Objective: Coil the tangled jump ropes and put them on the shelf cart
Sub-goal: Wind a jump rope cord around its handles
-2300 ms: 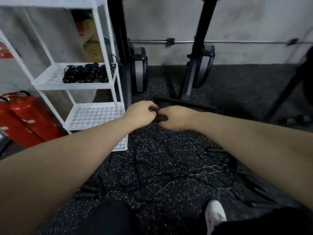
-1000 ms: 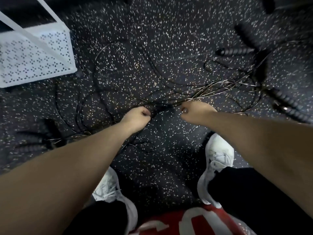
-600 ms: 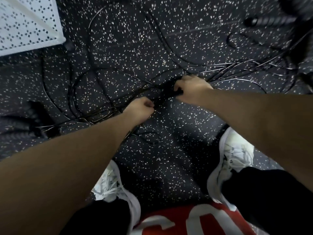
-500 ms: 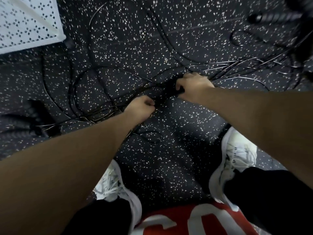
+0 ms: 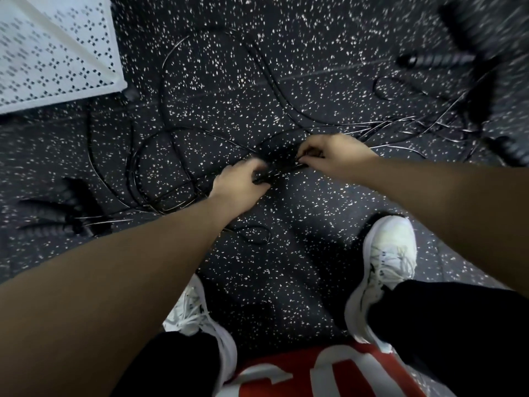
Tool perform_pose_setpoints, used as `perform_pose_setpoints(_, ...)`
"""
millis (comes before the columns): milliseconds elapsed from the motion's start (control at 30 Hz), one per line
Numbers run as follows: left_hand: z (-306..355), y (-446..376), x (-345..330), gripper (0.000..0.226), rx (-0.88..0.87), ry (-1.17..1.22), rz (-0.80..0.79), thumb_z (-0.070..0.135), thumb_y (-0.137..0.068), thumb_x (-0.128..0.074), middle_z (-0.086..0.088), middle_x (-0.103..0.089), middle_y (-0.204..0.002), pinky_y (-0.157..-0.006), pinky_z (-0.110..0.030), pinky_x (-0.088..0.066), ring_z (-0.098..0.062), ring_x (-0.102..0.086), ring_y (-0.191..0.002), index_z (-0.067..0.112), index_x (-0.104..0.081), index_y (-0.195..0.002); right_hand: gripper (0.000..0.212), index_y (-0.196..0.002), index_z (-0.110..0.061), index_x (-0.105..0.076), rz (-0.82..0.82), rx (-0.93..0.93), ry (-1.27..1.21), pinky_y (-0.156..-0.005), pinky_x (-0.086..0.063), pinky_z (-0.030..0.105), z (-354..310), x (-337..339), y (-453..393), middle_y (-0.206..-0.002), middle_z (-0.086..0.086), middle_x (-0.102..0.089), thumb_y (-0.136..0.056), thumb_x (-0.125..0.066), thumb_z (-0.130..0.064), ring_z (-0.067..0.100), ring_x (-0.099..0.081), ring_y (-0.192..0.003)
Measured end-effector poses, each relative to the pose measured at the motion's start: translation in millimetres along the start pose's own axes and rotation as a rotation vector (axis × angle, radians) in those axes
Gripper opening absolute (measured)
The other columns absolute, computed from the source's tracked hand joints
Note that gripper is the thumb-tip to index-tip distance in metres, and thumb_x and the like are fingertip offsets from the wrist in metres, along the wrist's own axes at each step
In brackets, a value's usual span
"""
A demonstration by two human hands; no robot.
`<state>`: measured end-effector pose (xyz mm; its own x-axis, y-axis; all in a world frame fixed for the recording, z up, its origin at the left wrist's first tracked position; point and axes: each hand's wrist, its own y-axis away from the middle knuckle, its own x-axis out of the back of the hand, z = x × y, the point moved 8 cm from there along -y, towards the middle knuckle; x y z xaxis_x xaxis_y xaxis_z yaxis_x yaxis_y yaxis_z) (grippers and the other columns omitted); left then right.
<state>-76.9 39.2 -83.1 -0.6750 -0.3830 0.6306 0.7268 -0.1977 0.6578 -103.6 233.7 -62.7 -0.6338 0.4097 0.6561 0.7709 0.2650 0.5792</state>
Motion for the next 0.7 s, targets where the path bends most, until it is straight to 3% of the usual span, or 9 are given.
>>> perform_pose_setpoints(67, 8, 7, 11, 0.028, -0.041, -0.079, 0.007, 0.043, -0.100, -0.060, 0.007, -0.062, -0.113, -0.094, -0.038, -0.047, -0.019, -0.057, -0.109, 0.031, -0.065, -0.125, 0.015, -0.114, -0.035, -0.065, 0.017, 0.006, -0.039, -0.066, -0.042, 0.024, -10, 9, 7, -0.096, -0.012, -0.068, -0.100, -0.059, -0.037, 0.009, -0.061, -0.073)
perform_pose_setpoints(167, 11, 19, 23, 0.015, -0.019, 0.157, -0.056, 0.036, -0.104, -0.056, 0.006, -0.066, -0.103, -0.074, -0.031, -0.048, -0.016, -0.062, -0.089, 0.026, -0.063, -0.113, 0.014, -0.114, -0.036, -0.063, 0.046, 0.035, -0.090, -0.074, -0.050, 0.026, -29, 27, 19, -0.099, -0.012, -0.068, -0.101, -0.057, -0.036, 0.011, -0.064, -0.082)
perform_pose_setpoints(233, 14, 30, 34, 0.004, -0.041, 0.253, -0.085, 0.033, -0.105, -0.056, 0.003, -0.068, -0.105, -0.073, -0.026, -0.051, -0.017, -0.064, -0.088, 0.029, -0.058, -0.107, 0.015, -0.117, -0.037, -0.061, 0.030, 0.054, -0.106, -0.068, -0.048, 0.022, -41, 39, 29, -0.102, -0.011, -0.067, -0.102, -0.056, -0.039, 0.001, -0.060, -0.076)
perform_pose_setpoints(333, 27, 51, 57, 0.007, -0.079, 0.266, -0.108, 0.030, -0.106, -0.056, 0.007, -0.065, -0.087, -0.048, -0.015, -0.039, -0.006, -0.052, -0.058, 0.025, -0.058, -0.110, 0.031, -0.128, -0.046, -0.053, -0.051, 0.091, -0.071, -0.061, -0.045, 0.023, -59, 52, 52, -0.102, -0.009, -0.066, -0.098, -0.057, -0.053, 0.004, -0.060, -0.071)
perform_pose_setpoints(400, 36, 63, 72, 0.007, -0.096, 0.261, -0.123, 0.030, -0.106, -0.057, 0.005, -0.064, -0.079, -0.049, -0.018, -0.039, -0.007, -0.050, -0.056, 0.025, -0.060, -0.109, 0.041, -0.131, -0.049, -0.049, -0.078, 0.116, -0.004, -0.069, -0.051, 0.027, -70, 61, 70, -0.106, -0.013, -0.064, -0.093, -0.064, -0.055, 0.010, -0.063, -0.078)
perform_pose_setpoints(500, 44, 81, 90, 0.003, -0.112, 0.258, -0.161, 0.035, -0.104, -0.059, 0.007, -0.067, -0.077, -0.070, -0.031, -0.048, -0.009, -0.056, -0.066, 0.035, -0.062, -0.102, 0.033, -0.130, -0.039, -0.060, 0.009, 0.202, 0.125, -0.093, -0.055, 0.036, -84, 76, 89, -0.116, -0.014, -0.062, -0.097, -0.065, -0.040, 0.007, -0.061, -0.093)
perform_pose_setpoints(600, 51, 105, 104, 0.008, -0.132, 0.255, -0.184, 0.035, -0.104, -0.058, 0.006, -0.072, -0.081, -0.080, -0.035, -0.050, -0.010, -0.061, -0.070, 0.034, -0.065, -0.107, 0.028, -0.124, -0.037, -0.069, 0.095, 0.256, 0.097, -0.069, -0.047, 0.006, -97, 89, 107, -0.115, -0.015, -0.069, -0.098, -0.062, -0.043, -0.014, -0.057, -0.064)
perform_pose_setpoints(633, 52, 113, 108, 0.009, -0.126, 0.279, -0.186, 0.035, -0.104, -0.058, 0.005, -0.075, -0.084, -0.079, -0.035, -0.050, -0.010, -0.064, -0.071, 0.034, -0.066, -0.109, 0.029, -0.125, -0.037, -0.069, 0.104, 0.269, 0.094, -0.059, -0.042, 0.002, -102, 91, 114, -0.111, -0.018, -0.069, -0.098, -0.061, -0.044, -0.016, -0.055, -0.059)
perform_pose_setpoints(700, 53, 128, 113, 0.013, -0.098, 0.352, -0.211, 0.034, -0.104, -0.057, 0.007, -0.079, -0.092, -0.079, -0.032, -0.052, -0.010, -0.070, -0.077, 0.033, -0.067, -0.113, 0.030, -0.125, -0.037, -0.070, 0.128, 0.317, 0.087, -0.063, -0.046, 0.005, -112, 94, 129, -0.108, -0.020, -0.068, -0.098, -0.060, -0.044, -0.010, -0.060, -0.061)
